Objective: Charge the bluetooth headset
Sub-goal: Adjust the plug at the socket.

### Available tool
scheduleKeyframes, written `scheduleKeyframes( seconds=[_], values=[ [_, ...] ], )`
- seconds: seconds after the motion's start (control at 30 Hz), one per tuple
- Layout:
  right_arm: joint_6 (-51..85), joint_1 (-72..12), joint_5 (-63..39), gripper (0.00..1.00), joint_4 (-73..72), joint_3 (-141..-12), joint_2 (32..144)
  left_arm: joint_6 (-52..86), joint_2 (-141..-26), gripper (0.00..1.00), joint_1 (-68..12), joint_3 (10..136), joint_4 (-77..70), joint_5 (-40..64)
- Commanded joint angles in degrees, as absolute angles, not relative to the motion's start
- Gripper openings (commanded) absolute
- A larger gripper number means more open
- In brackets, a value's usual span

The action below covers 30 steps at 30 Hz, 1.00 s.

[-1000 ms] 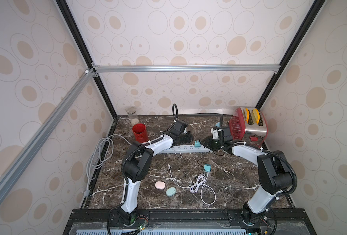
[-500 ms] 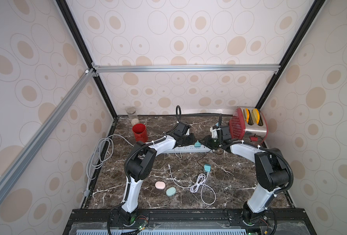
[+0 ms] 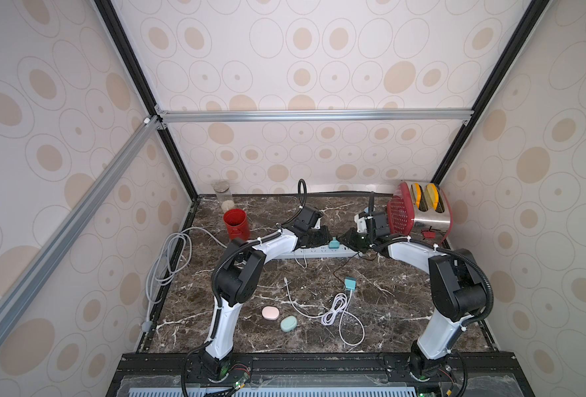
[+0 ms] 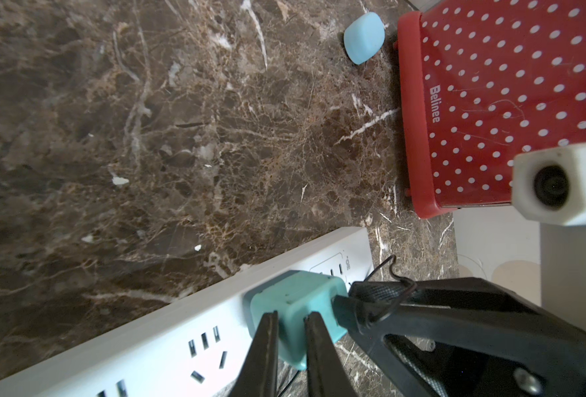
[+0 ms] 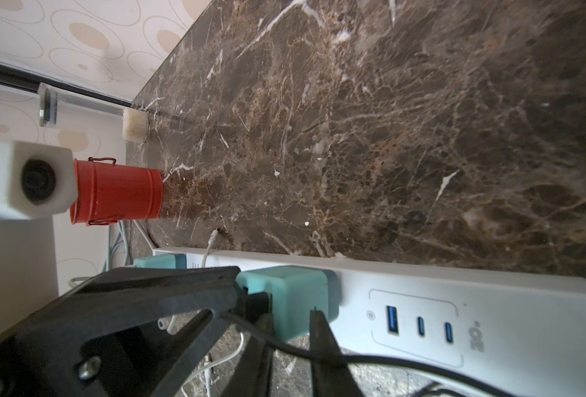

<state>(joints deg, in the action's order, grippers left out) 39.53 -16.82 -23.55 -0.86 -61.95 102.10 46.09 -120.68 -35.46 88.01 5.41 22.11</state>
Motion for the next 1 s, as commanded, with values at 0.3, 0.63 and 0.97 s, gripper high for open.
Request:
scheduleKeyframes(
  seconds=[0.3, 0.63, 0.97],
  values=[
    [41.3, -19.9, -20.4, 0.12, -1.1, -56.9, 105.0, 46.3, -120.1, 0.15, -37.9, 84.5, 7.9, 22.7],
    [42.2, -21.8, -17.1, 0.07, -0.4, -53.1, 103.3, 46.0, -120.1, 0.14, -39.0, 83.5, 7.7, 23.7],
    [43.1, -22.5, -17.7, 0.05, -2.4, -50.6, 104.6, 44.7, -120.9, 0.14, -39.1, 83.8, 9.1, 24.2]
  ],
)
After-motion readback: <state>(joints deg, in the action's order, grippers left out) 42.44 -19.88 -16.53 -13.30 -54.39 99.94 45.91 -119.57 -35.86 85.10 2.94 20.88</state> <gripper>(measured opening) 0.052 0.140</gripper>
